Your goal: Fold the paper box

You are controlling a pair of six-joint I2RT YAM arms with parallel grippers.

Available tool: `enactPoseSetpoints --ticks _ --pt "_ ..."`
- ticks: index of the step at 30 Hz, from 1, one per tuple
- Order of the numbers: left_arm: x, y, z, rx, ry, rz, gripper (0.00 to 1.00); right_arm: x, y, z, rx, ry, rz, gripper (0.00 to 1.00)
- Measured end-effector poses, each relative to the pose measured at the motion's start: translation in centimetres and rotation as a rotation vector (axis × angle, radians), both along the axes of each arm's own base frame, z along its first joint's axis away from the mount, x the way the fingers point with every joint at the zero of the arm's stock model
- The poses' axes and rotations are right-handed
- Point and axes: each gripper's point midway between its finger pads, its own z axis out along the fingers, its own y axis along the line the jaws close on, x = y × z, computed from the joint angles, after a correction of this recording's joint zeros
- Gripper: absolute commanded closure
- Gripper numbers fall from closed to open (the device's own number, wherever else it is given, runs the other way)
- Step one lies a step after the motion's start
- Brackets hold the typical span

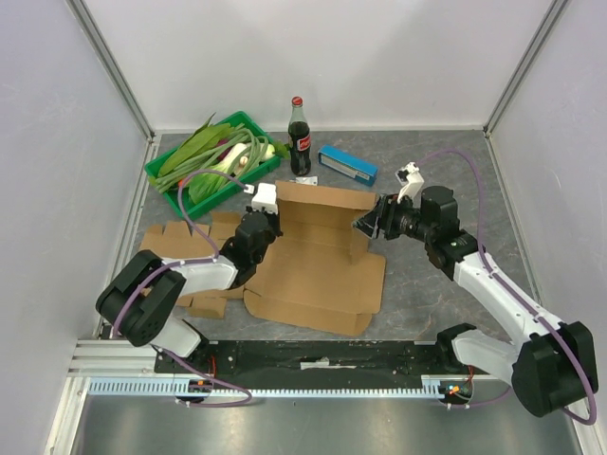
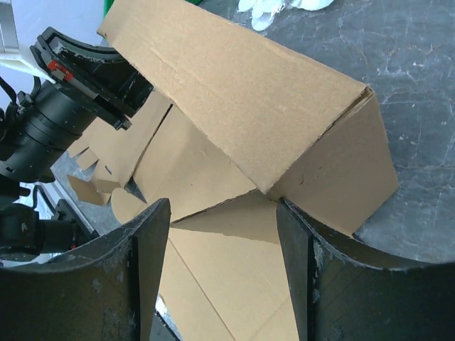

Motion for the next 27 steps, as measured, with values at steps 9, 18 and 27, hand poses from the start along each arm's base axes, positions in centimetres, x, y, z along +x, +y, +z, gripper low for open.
enactPoseSetpoints --ticks 9,18,27 --pt "-1.0 1.1 -0.2 -0.075 0.067 0.082 0.98 -0.5 -0.2 -1.0 -0.058 -0.155 0.066 0.33" --pt "-1.3 1.6 -0.4 -0.096 0.087 0.124 0.98 -1.8 -5.4 3.4 -0.191 -0.514 -0.130 0.29" --pt "-1.5 1.6 -0.4 -0.095 0.088 0.125 0.98 2.2 -14.2 0.3 -0.584 -0.398 -0.502 0.26"
